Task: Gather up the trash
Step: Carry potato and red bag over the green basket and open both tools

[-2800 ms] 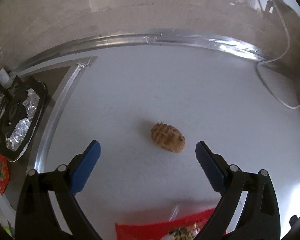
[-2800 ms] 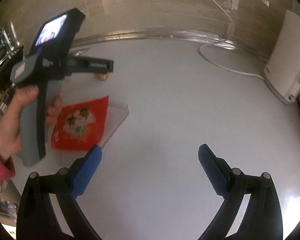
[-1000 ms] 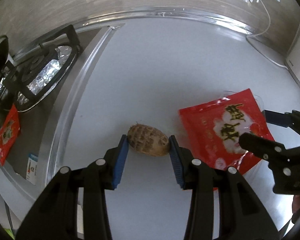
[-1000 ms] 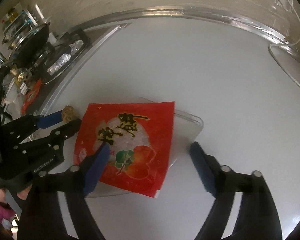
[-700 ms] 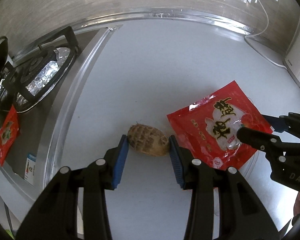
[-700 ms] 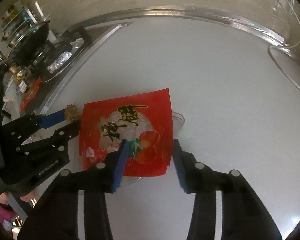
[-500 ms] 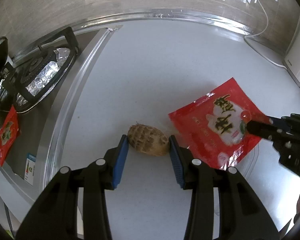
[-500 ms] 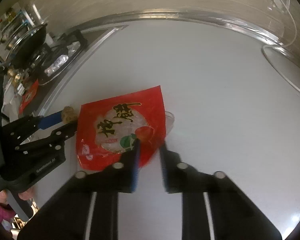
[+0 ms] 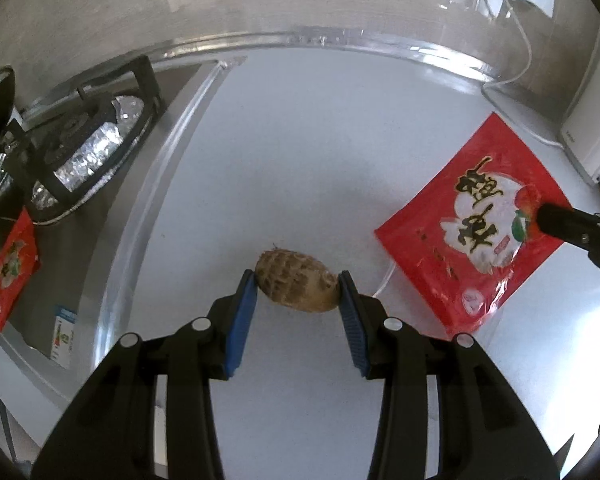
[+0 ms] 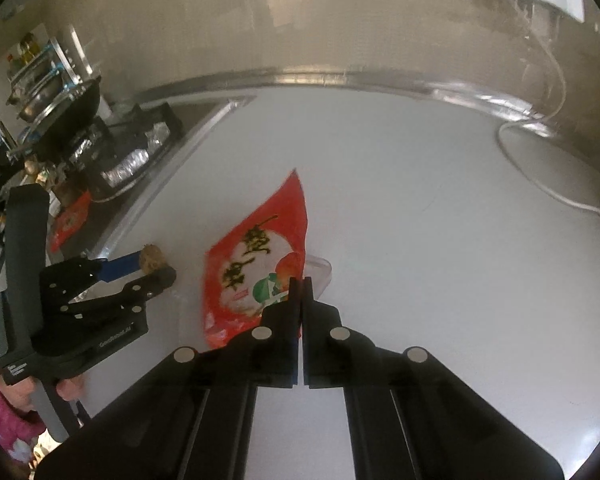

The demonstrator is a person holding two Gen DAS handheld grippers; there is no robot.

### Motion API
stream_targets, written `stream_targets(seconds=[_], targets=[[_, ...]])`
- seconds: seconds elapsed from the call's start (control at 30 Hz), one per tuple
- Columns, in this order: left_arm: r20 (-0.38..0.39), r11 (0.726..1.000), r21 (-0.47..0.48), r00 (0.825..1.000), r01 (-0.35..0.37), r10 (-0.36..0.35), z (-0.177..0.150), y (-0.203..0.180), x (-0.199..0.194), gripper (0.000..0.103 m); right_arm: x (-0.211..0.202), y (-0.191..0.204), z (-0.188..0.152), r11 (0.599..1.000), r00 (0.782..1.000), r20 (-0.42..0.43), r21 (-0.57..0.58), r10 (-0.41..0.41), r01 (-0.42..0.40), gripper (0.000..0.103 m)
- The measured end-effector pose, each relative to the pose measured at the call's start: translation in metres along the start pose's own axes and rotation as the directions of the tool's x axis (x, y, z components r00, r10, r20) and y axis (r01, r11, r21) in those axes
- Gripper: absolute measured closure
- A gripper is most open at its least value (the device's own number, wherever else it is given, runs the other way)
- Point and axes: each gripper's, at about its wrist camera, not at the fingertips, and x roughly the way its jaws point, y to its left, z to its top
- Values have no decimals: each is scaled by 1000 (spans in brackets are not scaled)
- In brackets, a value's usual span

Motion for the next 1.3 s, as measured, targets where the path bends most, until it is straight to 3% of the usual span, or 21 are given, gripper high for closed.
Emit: stream_targets(seconds=[0.33,0.53,0.77,1.0,1.17,1.3], targets=[[73,994,103,997,24,-32,-26,3,-76,62,-84,50,-33,999,995,92,-15,-40,41,101],[77,984,159,993,76,-89,-74,19,-123,62,-119,95,-81,999,996,89,21,-28,26,101],[27,965,230,991,122,-132,-151,43,-162,62,-138,158,-160,998,1000,14,64,-18,18,101],[-68,946,281,986,163,-150,-221,51,-154,62,-123,192,-225,991,997,-78,127,-23,33,101],[-108,933,312,982,179,-152,-254,53,-130,62,-101,204,-249,989,990,-136,134,-41,59,101],[-209,923,307,963,232,-172,-274,54,-101,62,-93,209,-255,988,986,-159,135,-48,70,101]])
